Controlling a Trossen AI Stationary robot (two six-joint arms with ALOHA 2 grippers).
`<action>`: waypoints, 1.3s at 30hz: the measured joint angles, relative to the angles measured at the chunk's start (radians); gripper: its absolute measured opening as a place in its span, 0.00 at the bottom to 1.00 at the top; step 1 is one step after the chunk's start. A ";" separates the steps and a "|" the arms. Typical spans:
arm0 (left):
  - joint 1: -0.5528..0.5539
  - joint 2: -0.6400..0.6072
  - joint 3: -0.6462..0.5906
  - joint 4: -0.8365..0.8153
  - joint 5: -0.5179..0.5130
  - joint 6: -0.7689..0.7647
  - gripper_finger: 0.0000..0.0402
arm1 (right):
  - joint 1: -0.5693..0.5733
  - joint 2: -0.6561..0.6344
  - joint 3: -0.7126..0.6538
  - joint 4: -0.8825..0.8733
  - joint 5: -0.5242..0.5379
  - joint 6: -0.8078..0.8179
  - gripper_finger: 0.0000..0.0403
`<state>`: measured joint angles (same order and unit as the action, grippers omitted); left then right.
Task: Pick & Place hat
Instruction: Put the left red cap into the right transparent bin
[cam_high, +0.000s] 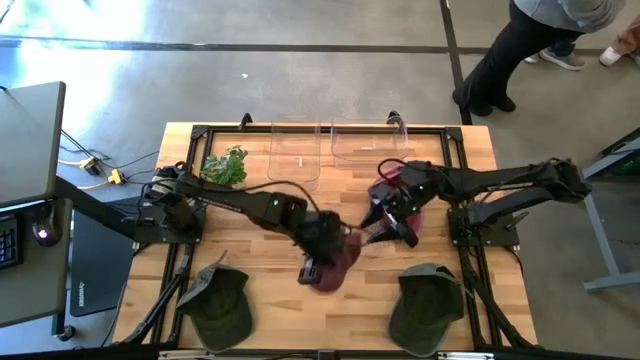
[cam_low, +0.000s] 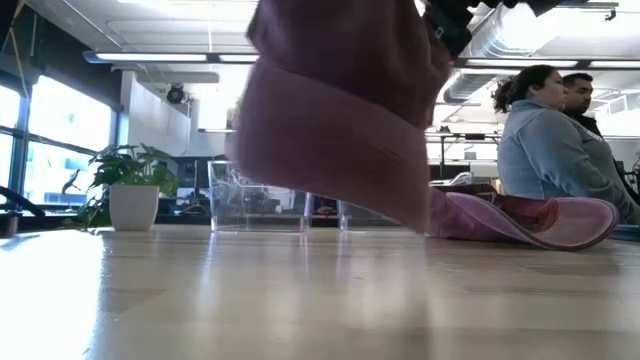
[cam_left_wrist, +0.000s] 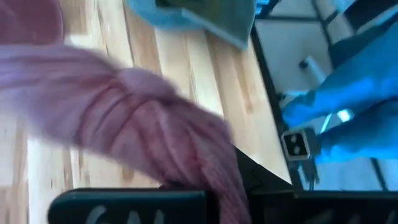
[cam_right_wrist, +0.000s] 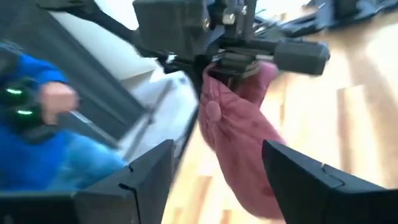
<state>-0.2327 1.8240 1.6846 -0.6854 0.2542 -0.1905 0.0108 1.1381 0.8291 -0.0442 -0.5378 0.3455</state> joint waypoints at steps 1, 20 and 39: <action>0.006 0.000 0.000 0.016 0.006 0.000 0.01 | 0.017 -0.001 0.000 -0.003 0.041 -0.024 0.60; 0.039 0.000 0.000 0.092 0.050 0.003 0.00 | 0.071 0.145 0.114 -0.073 0.142 -0.348 0.61; 0.039 0.000 0.002 0.045 0.031 0.003 0.01 | 0.093 0.277 0.213 -0.116 -0.111 -0.203 0.04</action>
<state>-0.1940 1.8244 1.6863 -0.6402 0.2851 -0.1879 0.1041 1.4147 1.0424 -0.1604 -0.6486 0.1427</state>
